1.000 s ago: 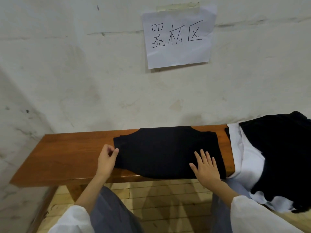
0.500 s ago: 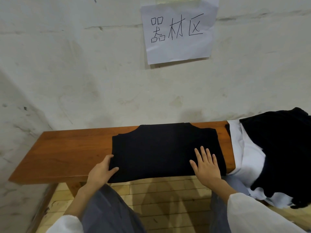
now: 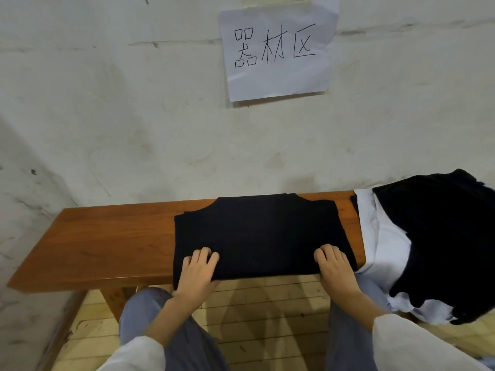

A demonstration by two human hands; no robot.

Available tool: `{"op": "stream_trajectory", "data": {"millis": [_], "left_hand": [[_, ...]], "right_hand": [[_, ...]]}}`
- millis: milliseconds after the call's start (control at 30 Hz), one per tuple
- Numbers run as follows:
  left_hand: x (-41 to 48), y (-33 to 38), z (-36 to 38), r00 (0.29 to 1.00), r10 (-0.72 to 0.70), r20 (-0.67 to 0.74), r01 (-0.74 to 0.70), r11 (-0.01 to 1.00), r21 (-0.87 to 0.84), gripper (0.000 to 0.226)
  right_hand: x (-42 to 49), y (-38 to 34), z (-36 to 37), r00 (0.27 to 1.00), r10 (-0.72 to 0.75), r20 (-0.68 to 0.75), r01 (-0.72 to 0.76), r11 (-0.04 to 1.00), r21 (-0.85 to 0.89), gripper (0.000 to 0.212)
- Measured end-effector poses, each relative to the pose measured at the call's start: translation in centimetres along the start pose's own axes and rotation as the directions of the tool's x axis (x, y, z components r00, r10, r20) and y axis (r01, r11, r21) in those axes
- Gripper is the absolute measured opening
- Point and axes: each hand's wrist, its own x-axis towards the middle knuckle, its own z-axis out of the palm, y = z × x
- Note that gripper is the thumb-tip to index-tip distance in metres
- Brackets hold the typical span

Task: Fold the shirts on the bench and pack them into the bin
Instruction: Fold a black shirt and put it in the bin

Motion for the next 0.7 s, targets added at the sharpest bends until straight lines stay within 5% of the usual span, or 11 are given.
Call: {"op": "stream_trajectory", "data": {"millis": [300,400,500,700], "left_hand": [[-0.4,-0.3,-1.9,1.000,-0.024,-0.011,0.024,1.000,0.008,0.066],[-0.6,-1.2,-3.1,0.996,-0.056,-0.063,0.055,0.998,-0.015,0.051],[-0.8,-1.1,-4.8,0.987,-0.119,-0.112,0.106,0.988,-0.115,0.037],[-1.8,-0.2,-9.0,0.879,-0.173,-0.445,0.041,0.956,-0.291,0.024]], "right_hand": [[-0.7,1.3,-0.9,1.000,0.002,0.012,-0.004,0.988,0.153,0.053],[-0.2,0.6,-2.7,0.980,0.196,0.017,-0.194,0.944,0.266,0.019],[0.6,-0.8,-4.9,0.921,0.378,-0.091,-0.298,0.836,0.461,0.016],[1.1,-3.4,-8.8,0.811,0.481,-0.333,-0.202,0.764,0.612,0.022]]}}
